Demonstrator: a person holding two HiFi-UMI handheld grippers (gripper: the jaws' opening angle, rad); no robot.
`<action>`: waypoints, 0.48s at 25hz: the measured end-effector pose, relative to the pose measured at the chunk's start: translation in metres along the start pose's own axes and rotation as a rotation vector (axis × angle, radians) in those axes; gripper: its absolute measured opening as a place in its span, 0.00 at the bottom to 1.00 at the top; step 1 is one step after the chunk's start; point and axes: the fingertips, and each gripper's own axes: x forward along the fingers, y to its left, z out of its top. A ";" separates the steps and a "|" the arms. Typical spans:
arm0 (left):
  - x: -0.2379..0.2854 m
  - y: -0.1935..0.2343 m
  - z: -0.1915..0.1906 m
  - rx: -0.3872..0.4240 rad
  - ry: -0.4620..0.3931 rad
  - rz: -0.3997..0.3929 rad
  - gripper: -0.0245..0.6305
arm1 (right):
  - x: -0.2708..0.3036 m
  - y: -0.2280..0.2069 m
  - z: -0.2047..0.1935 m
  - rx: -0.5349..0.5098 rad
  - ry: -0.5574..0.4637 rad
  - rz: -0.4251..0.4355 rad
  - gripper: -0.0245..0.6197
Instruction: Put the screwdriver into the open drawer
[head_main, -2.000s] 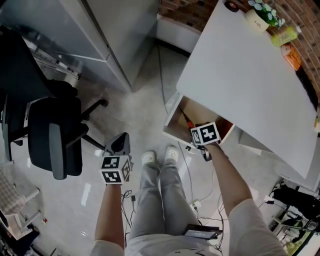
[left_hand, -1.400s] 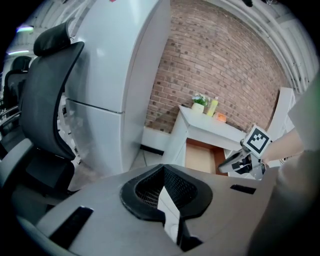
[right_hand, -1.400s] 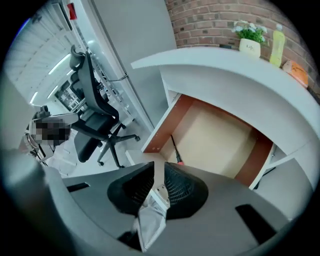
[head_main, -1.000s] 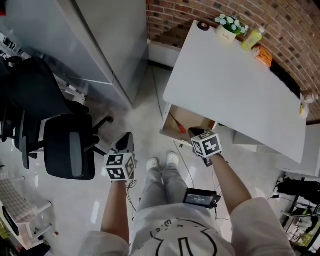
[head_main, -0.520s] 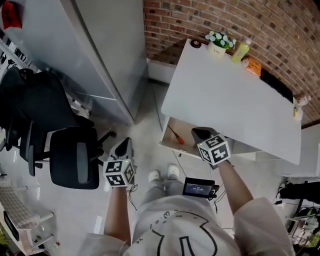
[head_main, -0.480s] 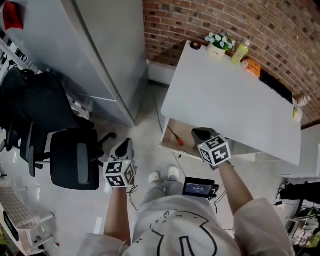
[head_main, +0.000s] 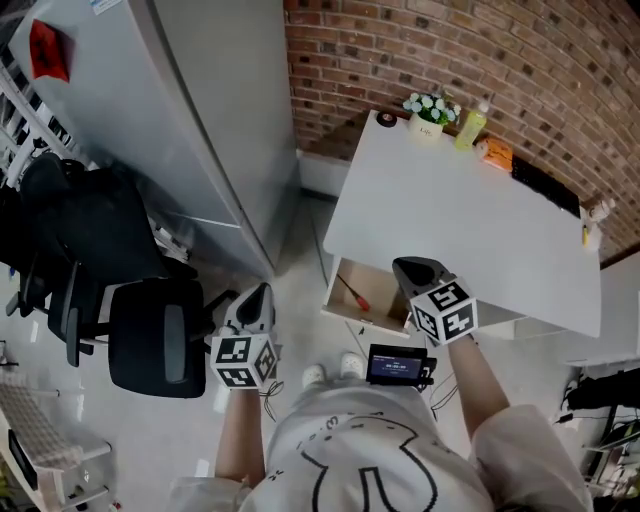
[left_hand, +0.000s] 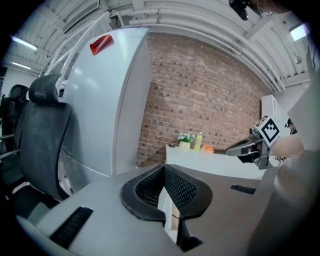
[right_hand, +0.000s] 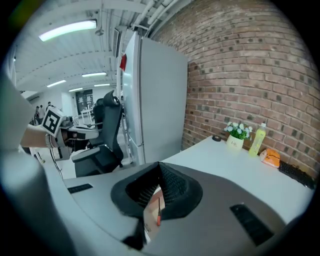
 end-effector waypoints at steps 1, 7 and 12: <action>-0.001 -0.001 0.009 0.012 -0.023 -0.002 0.05 | -0.006 -0.001 0.009 0.007 -0.031 -0.006 0.06; -0.009 -0.006 0.069 0.094 -0.163 0.000 0.05 | -0.040 -0.007 0.052 -0.034 -0.181 -0.076 0.06; -0.012 -0.011 0.099 0.119 -0.239 -0.011 0.05 | -0.065 -0.006 0.077 -0.034 -0.302 -0.120 0.06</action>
